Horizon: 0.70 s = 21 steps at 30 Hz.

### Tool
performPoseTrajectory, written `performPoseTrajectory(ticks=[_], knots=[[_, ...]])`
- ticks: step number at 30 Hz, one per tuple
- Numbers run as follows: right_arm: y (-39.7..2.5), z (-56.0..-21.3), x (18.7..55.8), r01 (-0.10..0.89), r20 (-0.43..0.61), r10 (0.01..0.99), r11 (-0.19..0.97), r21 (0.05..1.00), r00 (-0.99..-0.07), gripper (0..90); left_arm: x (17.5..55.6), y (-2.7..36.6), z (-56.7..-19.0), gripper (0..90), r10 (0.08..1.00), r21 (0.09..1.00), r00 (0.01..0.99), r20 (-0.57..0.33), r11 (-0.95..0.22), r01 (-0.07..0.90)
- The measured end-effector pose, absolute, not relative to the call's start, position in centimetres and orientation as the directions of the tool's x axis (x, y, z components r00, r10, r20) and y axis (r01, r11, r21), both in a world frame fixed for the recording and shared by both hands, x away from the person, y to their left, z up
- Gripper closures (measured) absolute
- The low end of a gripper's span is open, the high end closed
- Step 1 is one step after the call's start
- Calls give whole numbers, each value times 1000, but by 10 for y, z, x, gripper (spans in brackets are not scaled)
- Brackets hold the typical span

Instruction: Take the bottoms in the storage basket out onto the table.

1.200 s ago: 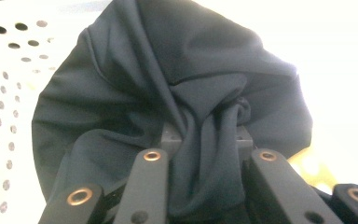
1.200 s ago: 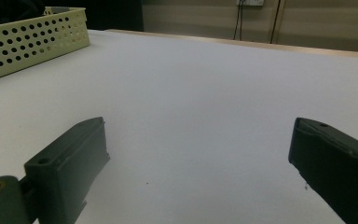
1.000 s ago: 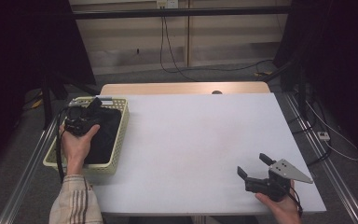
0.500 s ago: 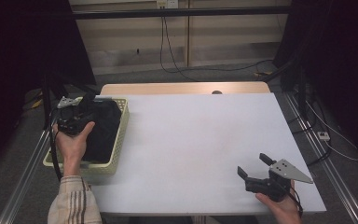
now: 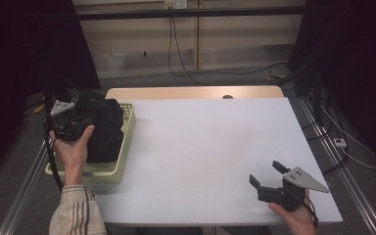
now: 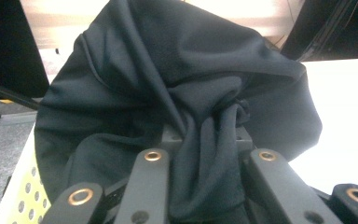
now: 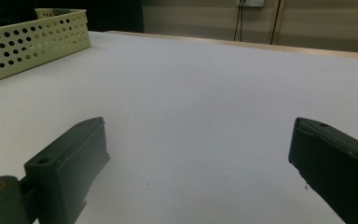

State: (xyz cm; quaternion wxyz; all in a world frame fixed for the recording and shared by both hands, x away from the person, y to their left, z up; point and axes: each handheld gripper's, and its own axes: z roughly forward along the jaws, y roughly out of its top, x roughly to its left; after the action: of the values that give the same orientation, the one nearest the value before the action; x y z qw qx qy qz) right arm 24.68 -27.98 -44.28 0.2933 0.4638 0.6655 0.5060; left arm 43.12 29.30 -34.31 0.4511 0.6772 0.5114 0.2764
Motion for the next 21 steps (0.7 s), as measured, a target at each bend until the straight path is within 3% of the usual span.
performPoseTrajectory(ticks=[21], knots=[[-280,-442,247,319,78,913,59,946,-399,45,419,302,-332,762,950,942,295,-99,-6,335]])
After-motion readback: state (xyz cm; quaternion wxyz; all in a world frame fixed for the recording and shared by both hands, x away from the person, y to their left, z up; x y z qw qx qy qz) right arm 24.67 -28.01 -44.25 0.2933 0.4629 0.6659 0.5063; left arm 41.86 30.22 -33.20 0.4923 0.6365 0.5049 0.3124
